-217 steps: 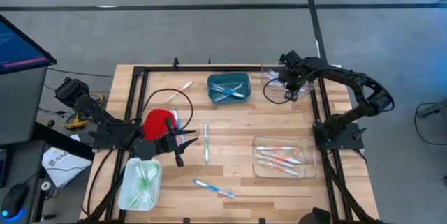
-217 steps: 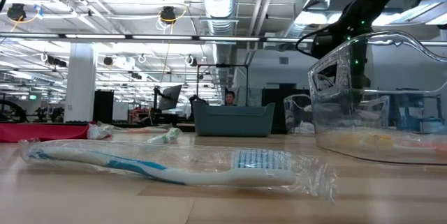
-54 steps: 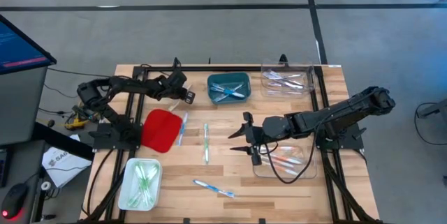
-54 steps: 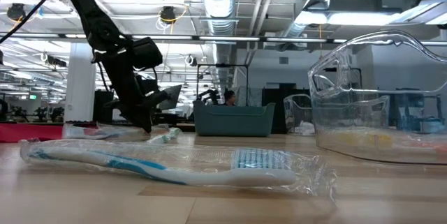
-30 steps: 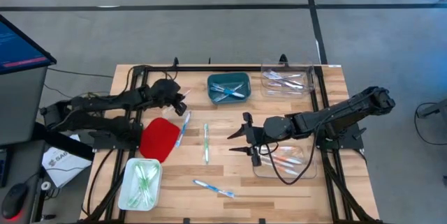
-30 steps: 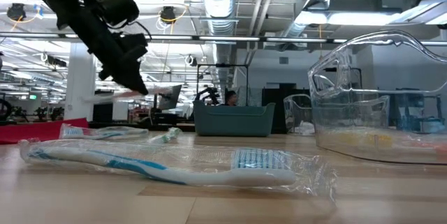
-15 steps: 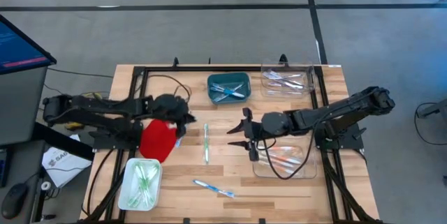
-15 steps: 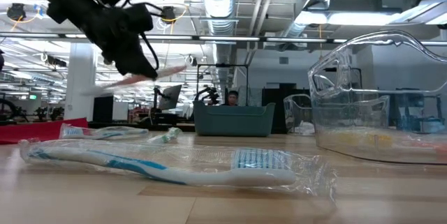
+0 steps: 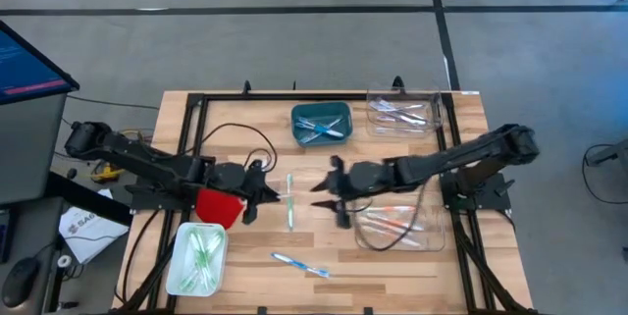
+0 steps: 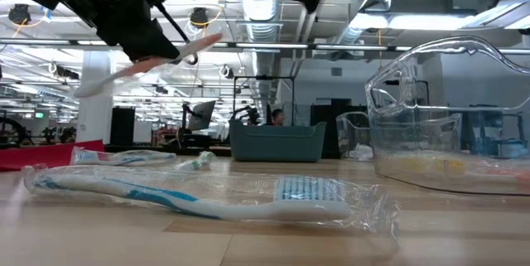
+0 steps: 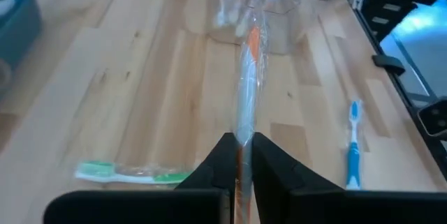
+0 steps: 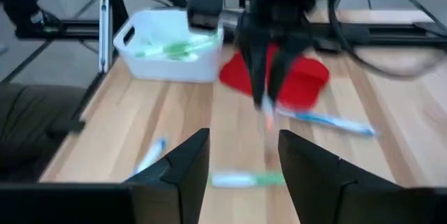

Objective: Pick & Place Toothbrushes
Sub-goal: Put the orange toothbrush into the bottom transparent bin

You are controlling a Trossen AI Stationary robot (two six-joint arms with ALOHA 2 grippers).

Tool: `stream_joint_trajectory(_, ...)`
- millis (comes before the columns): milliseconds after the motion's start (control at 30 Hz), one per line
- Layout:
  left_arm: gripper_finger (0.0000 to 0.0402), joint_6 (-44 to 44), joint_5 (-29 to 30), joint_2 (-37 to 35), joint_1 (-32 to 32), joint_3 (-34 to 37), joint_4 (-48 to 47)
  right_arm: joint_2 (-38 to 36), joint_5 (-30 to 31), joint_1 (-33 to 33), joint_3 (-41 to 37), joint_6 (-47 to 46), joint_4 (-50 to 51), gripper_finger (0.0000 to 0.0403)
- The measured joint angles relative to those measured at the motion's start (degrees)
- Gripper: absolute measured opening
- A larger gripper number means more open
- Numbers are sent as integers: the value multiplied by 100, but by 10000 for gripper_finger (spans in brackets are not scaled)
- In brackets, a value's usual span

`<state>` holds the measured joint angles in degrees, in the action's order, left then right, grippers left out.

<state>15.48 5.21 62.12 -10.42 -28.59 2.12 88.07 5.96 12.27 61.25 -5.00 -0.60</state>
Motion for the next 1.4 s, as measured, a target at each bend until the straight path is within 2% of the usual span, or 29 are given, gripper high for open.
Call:
stream_joint_trajectory(67, 17, 12, 23, 80, -98, -42, 14, 446, -8, 0, 475, 19, 316, 165)
stream_joint_trajectory(167, 17, 120, 81, 308, -135, -80, 4, 1007, 10, 0, 1272, 2, 1493, 164)
stream_joint_trajectory(300, 17, 194, 42, 690, -133, -84, 68, 1430, 73, 33, 2195, 116, 2057, 162)
stream_joint_trajectory(333, 17, 195, 40, 788, -133, -100, 101, 1559, 75, 42, 2368, 201, 1986, 162)
stream_joint_trajectory(567, 17, 234, 55, 1170, -239, -298, 164, 2285, 67, -134, 3287, 221, 3357, 171)
stream_joint_trajectory(833, 17, 282, 197, 1101, -323, -336, 274, 2678, -9, -221, 3703, 206, 3673, 191)
stream_joint_trajectory(1133, 17, 251, 496, 1101, -310, -370, 492, 2674, -11, -227, 3709, 195, 3625, 209)
stream_joint_trajectory(1400, 17, 95, 498, 1101, -332, -598, 545, 2674, -11, -234, 3709, 195, 3637, 207)
